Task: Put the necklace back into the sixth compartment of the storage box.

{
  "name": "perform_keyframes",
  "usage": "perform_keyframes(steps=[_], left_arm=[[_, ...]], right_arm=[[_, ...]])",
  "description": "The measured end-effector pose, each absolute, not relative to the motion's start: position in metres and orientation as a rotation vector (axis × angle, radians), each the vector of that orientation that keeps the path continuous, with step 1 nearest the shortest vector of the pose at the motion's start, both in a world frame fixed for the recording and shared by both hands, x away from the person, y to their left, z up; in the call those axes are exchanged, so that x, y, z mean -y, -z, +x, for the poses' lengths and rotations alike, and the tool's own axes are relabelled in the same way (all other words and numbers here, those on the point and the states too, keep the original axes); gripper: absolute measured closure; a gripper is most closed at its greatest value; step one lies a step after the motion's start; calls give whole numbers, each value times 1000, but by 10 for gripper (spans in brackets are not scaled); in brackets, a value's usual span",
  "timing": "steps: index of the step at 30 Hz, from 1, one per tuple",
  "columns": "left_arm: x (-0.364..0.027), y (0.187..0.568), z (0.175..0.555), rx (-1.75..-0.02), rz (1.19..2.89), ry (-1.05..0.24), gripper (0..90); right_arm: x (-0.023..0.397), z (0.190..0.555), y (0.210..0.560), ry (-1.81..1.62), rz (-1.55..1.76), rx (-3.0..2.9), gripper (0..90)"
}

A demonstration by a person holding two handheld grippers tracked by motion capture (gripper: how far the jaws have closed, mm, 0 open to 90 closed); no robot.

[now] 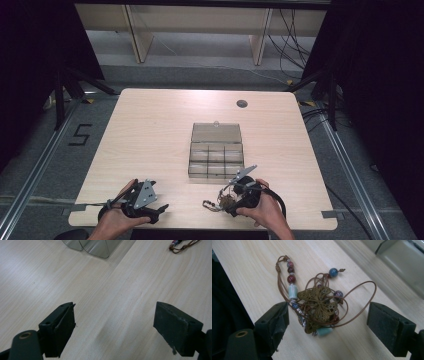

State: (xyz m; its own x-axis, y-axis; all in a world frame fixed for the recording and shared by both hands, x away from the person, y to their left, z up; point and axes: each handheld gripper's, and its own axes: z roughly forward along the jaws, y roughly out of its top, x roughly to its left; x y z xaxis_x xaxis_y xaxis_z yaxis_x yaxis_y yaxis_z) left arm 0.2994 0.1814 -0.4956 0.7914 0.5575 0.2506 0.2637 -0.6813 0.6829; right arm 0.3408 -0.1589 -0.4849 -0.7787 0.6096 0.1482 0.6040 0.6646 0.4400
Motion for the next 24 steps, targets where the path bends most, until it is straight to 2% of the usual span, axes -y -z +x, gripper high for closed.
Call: perform_keyframes(steps=[9,15,19,24], left_arm=[[-181,496,299,-604,2331,-590,170],[-181,495,299,-606,2328,-592,170],[-181,496,299,-606,2328,-590,170],[-181,496,300,-607,2327,-586,170]], right_arm=[[153,340,490,-704,1029,-2858,210],[145,337,489,-656,965,-2862,284],[142,337,487,-655,857,-2889,477],[141,338,485,-640,823,-2908,520]])
